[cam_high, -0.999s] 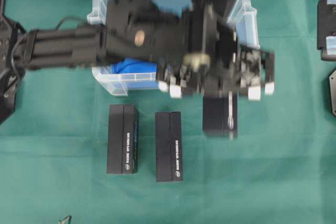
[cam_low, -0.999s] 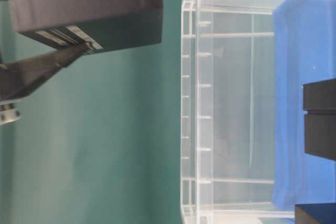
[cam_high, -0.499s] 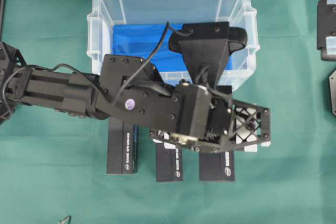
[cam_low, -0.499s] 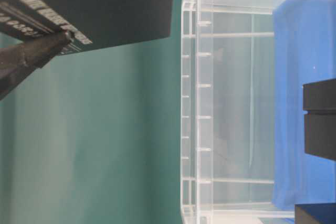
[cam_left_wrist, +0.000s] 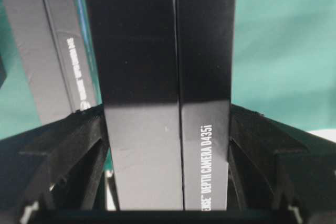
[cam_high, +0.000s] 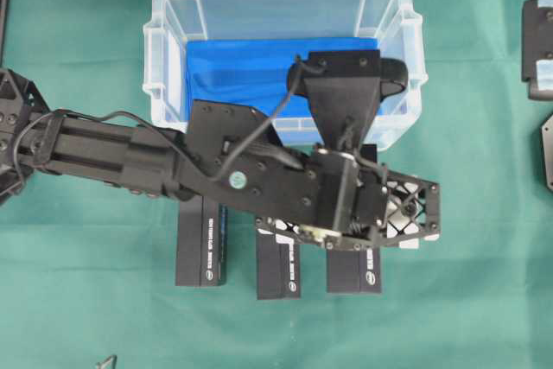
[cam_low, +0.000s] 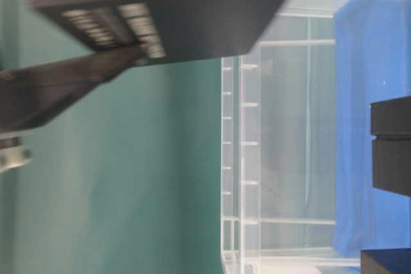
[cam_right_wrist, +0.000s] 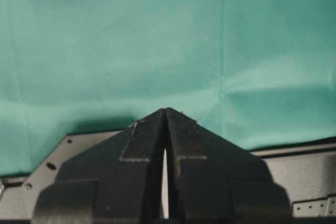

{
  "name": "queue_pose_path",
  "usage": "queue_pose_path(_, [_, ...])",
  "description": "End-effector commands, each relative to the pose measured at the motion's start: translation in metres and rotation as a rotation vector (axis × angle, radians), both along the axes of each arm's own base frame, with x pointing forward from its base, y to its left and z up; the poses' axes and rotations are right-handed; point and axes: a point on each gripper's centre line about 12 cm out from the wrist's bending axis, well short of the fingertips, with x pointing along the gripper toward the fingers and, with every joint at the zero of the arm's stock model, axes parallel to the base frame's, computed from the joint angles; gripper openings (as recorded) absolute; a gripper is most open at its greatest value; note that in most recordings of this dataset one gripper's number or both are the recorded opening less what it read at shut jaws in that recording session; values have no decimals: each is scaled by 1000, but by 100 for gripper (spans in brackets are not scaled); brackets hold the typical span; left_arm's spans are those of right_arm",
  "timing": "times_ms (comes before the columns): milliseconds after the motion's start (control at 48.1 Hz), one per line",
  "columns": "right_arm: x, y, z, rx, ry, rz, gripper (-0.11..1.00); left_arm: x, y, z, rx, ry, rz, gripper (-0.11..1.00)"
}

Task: Take the box out of the case with the left arm.
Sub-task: 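Carry the box forward and lower it right of the middle box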

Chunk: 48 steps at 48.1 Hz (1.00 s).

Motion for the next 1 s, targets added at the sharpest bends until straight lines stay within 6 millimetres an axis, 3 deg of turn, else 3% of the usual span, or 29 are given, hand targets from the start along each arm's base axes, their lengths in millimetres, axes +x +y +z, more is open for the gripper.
queue_pose_path(0, [1, 0, 5, 3, -20, 0, 0, -7, 1, 19, -7, -64, -5, 63])
queue_pose_path(208, [1, 0, 4, 3, -20, 2, 0, -4, -2, -20, -3, -58, -26, 63])
queue_pose_path(499, [1, 0, 4, 1, -21, 2, 0, -16, 0, -69, -24, -66, 13, 63])
queue_pose_path(978, [1, 0, 4, -1, -21, 3, 0, -12, -1, -102, -46, -113, 18, 63])
